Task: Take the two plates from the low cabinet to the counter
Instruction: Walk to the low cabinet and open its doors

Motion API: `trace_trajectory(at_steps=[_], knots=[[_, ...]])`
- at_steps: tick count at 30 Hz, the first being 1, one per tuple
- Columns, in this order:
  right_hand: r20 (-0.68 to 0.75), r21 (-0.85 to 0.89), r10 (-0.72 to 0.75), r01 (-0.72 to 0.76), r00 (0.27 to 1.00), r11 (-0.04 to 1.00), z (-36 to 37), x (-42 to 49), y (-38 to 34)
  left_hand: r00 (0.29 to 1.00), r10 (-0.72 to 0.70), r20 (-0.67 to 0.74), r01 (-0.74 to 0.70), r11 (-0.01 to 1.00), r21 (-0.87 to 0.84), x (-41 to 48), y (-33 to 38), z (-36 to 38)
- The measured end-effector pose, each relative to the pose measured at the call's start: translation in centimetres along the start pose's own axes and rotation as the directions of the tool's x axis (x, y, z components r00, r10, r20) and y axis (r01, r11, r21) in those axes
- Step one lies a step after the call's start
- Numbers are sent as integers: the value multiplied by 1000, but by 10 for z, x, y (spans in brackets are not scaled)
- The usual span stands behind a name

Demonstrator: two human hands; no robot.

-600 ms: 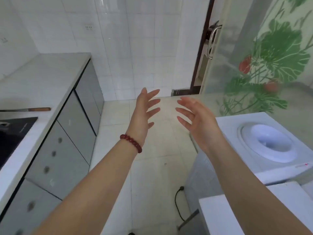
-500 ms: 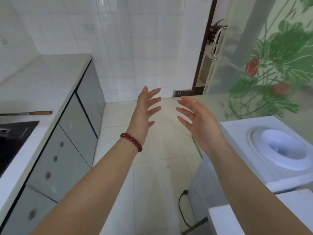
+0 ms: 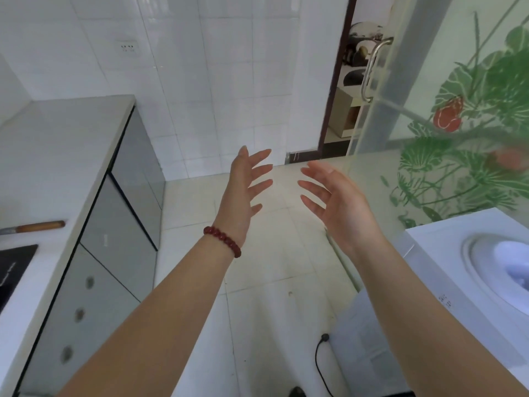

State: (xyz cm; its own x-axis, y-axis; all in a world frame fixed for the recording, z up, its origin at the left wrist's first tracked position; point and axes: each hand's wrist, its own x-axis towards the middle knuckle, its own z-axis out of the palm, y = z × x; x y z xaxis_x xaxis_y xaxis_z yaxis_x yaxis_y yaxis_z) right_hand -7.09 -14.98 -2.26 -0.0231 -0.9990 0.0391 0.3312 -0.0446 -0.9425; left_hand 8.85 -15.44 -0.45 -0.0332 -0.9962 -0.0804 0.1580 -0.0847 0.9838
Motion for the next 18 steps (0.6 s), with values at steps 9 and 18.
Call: trace_trajectory(at_steps=[9,18], knots=[[2,-26,15,-15,1000,1000,-15,103,17,1000,-14,-15,14,1000,-4,100,-7,12],[41,-40,64,-62,997,997,-37,212,34,995,-60,-78,57,998,-39,202,-20,29]])
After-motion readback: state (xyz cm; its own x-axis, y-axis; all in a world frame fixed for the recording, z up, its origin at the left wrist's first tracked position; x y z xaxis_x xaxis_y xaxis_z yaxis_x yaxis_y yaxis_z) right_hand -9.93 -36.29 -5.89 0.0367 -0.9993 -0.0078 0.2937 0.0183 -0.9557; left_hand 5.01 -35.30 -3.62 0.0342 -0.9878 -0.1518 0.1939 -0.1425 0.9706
